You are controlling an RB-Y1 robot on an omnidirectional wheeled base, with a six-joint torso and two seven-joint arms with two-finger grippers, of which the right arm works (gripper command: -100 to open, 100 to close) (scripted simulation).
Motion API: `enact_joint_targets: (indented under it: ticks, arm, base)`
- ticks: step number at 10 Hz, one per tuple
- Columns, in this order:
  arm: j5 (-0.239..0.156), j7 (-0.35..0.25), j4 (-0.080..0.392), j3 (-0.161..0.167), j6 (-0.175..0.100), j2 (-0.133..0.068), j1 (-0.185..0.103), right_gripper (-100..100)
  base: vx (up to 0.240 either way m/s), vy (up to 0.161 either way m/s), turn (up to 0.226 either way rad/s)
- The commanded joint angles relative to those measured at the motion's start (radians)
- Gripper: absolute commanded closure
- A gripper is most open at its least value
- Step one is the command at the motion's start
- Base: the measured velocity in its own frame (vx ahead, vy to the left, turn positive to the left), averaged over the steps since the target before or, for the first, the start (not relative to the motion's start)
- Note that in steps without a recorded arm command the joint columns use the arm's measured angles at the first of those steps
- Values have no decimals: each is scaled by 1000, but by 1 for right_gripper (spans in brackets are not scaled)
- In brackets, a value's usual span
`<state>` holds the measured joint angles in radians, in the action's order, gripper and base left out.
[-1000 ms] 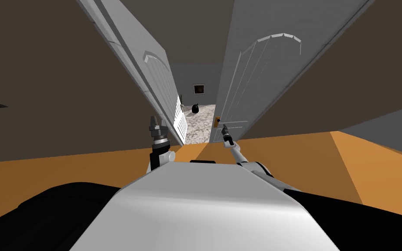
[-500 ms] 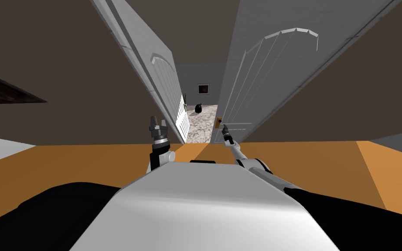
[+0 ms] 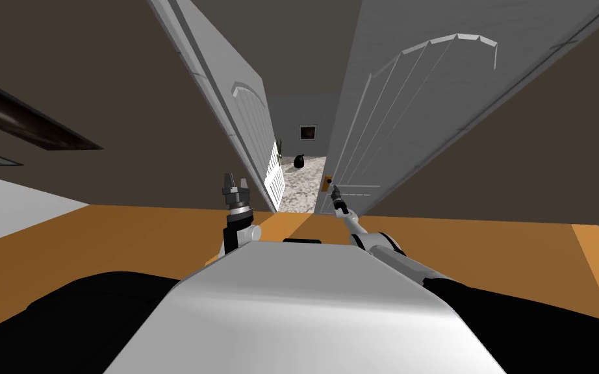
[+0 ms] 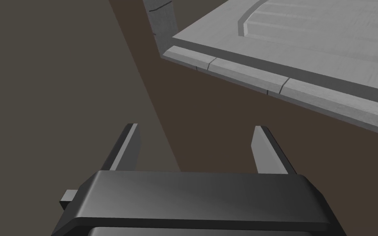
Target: Push the door open
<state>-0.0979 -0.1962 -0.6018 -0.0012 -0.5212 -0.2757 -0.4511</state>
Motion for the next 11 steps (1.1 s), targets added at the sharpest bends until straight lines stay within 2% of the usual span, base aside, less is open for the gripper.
enact_joint_targets:
  ticks: [1,9,10,11]
  arm:
    - [-1,2,2,-3,-1,0,0,-100]
    - [-6,10,11,-17,-5,0,-2,-100]
    - [-6,10,11,-17,-5,0,-2,100]
    - [-6,10,11,-17,-5,0,-2,100]
  base:
    - [104,-20,10]
    - [191,-9,26]
    - [-13,-1,-6]
    - [-29,-4,12]
